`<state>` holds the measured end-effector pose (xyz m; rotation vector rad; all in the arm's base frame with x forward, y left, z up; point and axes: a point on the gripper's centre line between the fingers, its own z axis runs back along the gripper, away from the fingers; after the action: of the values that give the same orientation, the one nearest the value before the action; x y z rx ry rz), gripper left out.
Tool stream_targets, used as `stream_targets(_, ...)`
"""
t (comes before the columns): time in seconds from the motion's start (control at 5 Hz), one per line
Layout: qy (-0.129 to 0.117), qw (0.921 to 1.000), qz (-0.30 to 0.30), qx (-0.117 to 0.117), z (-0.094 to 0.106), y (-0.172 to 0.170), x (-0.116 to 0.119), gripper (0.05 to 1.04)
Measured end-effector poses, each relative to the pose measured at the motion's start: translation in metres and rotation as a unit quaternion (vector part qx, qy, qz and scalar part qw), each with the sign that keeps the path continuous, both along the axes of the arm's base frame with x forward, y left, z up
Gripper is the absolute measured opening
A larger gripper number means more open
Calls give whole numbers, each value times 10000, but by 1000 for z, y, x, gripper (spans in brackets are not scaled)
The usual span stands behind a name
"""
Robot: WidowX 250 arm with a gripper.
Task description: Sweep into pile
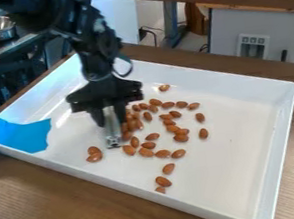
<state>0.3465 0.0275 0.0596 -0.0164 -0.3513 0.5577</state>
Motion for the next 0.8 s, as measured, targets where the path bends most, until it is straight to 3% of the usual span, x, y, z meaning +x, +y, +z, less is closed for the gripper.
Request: stream_targets(0.8,-109,9994,-99,-313,4,-114,27,370)
